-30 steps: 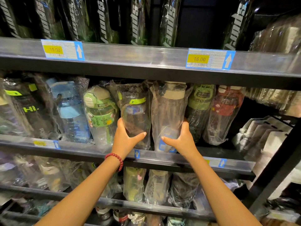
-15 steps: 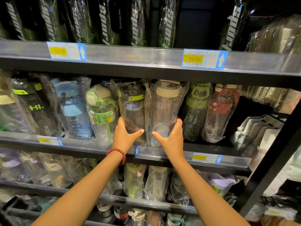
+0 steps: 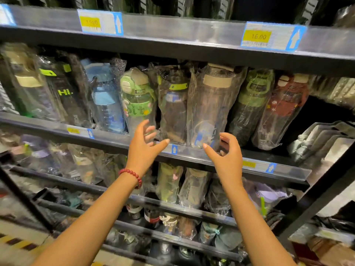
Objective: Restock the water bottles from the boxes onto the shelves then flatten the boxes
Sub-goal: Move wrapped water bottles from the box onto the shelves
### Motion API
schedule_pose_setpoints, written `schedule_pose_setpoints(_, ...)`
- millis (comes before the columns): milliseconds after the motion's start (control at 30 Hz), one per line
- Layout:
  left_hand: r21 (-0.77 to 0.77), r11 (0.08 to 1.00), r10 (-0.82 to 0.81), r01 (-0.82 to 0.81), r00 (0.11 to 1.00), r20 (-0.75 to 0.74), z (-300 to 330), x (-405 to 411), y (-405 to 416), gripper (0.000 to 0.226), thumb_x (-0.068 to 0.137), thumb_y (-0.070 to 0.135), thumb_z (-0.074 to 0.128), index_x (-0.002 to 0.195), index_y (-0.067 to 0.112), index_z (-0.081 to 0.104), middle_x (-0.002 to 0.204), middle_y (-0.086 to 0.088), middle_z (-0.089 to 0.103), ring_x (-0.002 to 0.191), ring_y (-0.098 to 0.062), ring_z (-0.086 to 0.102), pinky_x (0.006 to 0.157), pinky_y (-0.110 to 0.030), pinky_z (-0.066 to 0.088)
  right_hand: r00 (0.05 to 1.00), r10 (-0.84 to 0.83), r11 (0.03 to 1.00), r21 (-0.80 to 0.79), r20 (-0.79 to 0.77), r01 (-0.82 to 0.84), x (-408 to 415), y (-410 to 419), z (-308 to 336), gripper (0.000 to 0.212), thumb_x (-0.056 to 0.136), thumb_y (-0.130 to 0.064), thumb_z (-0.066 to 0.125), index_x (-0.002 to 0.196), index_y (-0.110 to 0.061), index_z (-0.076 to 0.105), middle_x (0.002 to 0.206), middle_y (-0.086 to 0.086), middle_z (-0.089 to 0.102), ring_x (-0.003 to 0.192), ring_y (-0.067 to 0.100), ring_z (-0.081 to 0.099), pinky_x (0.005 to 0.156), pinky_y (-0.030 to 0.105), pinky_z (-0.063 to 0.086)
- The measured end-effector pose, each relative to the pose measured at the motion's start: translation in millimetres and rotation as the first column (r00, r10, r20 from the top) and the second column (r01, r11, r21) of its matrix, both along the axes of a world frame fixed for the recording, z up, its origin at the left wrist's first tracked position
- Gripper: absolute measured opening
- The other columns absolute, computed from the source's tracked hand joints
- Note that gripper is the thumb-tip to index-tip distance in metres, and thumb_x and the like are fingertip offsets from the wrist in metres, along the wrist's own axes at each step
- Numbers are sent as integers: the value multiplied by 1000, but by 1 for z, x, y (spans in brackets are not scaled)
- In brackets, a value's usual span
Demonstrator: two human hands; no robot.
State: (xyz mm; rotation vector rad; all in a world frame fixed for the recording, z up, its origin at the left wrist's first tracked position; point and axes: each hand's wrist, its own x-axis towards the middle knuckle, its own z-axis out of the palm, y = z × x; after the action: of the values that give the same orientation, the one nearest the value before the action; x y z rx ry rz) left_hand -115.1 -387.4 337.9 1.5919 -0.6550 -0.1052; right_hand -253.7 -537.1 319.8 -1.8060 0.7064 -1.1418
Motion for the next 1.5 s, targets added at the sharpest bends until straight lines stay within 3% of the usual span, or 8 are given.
schedule_pose_setpoints(300, 79, 984, 179, -162, 930, -321, -90, -22, 139, 56, 79, 7, 72, 127, 15, 46, 120, -3, 58, 113, -18, 57, 98, -38, 47, 878, 473, 834, 357, -70, -421, 4, 115, -80, 38, 78, -9, 74, 107, -25, 55, 109, 1, 61, 100, 18, 61, 84, 23, 52)
schedule_pose_setpoints(633, 291, 815, 572, -500, 621, -536, -167, -50, 375, 48, 70, 19, 81, 109, 23, 53, 107, -3, 61, 96, -18, 61, 94, -40, 49, 480, 830, 534, 655, -285, -535, 70, 306, -151, 30, 73, 1, 72, 96, -2, 53, 85, 26, 44, 71, 26, 50, 51, 12, 41)
schedule_pose_setpoints(733, 324, 758, 638, -566, 539, -550, -178, -58, 459, 47, 71, 33, 79, 113, 23, 59, 107, 10, 63, 94, 2, 58, 84, -16, 49, 332, 917, 383, 730, -223, -566, 96, 381, -159, 47, 57, -11, 66, 94, 13, 50, 75, 7, 44, 59, 13, 46, 48, 13, 38)
schedule_pose_setpoints(833, 331, 677, 698, -657, 433, -570, -181, -56, 531, 58, 53, 36, 75, 107, 27, 55, 103, 14, 68, 93, -2, 59, 82, -19, 49, 226, 959, 272, 772, -170, -575, 120, 459, -164, 53, 48, -22, 79, 95, -9, 57, 83, 3, 55, 59, 5, 59, 53, 17, 47)
schedule_pose_setpoints(967, 351, 596, 745, -722, 334, -578, -181, -48, 612, 85, 48, 38, 73, 125, 10, 50, 107, -31, 55, 97, -44, 56, 83, -40, 52, 59, 988, 147, 772, -141, -619, 152, 555, -170, 64, 35, -36, 84, 88, -12, 57, 82, 3, 50, 74, 17, 50, 67, 28, 44)
schedule_pose_setpoints(1167, 433, 459, 834, -776, 208, -511, -199, -41, 691, 52, 76, -4, 72, 120, 11, 51, 104, -7, 62, 87, -12, 60, 70, -14, 51, -85, 955, 147, 704, -284, -695, 193, 653, -180, 44, 74, -15, 76, 113, -19, 55, 115, 3, 60, 98, 8, 59, 81, 27, 48)
schedule_pose_setpoints(1367, 455, 413, 820, -789, 104, -563, -221, -2, 737, 58, 78, 8, 74, 128, 17, 45, 114, -5, 59, 101, -20, 60, 66, -13, 47, -171, 942, 104, 735, -289, -670, 246, 711, -187, 52, 62, -31, 68, 111, -21, 56, 107, -7, 60, 92, 0, 58, 60, 5, 44)
schedule_pose_setpoints(1500, 481, 393, 818, -784, 60, -572, -230, 48, 770, 60, 79, 8, 73, 131, 14, 44, 116, -4, 59, 100, -17, 60, 66, -11, 48, -249, 911, 82, 736, -329, -673, 307, 756, -206, 33, 82, -16, 71, 110, -23, 54, 101, -15, 56, 87, -6, 53, 58, 2, 43)
